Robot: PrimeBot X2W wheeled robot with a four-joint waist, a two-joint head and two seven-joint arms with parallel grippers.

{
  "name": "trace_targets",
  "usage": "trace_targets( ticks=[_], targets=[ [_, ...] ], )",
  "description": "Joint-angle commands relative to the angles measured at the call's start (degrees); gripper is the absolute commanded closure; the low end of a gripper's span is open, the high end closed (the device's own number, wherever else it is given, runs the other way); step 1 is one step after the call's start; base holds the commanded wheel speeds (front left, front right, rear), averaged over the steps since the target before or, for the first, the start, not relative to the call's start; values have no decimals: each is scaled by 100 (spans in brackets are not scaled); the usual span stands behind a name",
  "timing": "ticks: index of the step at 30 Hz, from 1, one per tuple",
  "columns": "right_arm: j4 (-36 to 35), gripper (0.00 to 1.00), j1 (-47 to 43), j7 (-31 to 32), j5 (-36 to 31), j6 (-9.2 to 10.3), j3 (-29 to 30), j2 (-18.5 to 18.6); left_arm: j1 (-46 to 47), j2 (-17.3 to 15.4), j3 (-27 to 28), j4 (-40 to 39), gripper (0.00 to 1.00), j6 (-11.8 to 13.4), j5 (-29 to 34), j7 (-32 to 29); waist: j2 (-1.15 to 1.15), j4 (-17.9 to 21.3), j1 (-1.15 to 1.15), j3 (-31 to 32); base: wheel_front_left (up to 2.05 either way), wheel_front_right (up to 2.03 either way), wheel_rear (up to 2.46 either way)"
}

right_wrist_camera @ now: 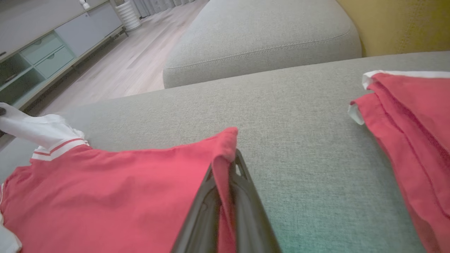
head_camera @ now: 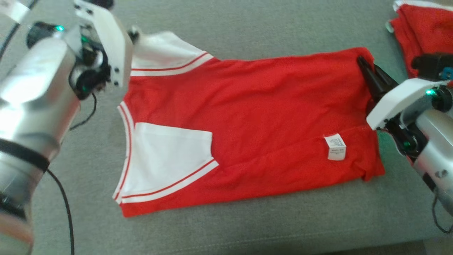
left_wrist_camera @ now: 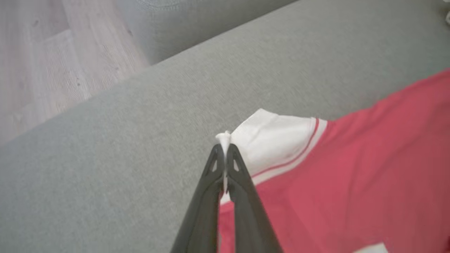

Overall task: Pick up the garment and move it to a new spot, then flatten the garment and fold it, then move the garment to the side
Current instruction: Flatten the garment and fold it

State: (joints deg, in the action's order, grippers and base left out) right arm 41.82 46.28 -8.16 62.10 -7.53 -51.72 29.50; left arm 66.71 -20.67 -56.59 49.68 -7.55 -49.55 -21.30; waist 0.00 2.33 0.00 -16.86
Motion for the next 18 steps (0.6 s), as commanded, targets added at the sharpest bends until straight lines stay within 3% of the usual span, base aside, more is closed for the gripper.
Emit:
trace_targets(
  ticks=[1,10,18],
  targets=[
    [-117,100,-110,-54,77,4,-80,199,194,-422,73,-367,100,9,-156,-147,0,-145,0,125,0,0,0],
    [-452,100,-166,284,446,4,-514,797,-341,-1241,-279,-1880,100,8,-1280,-1444,0,-338,0,442,0,0,0],
    [-435,100,-131,524,728,4,-890,1080,-847,-1644,-316,-2856,100,138,-2218,-2621,0,-456,0,581,0,0,0]
  ],
)
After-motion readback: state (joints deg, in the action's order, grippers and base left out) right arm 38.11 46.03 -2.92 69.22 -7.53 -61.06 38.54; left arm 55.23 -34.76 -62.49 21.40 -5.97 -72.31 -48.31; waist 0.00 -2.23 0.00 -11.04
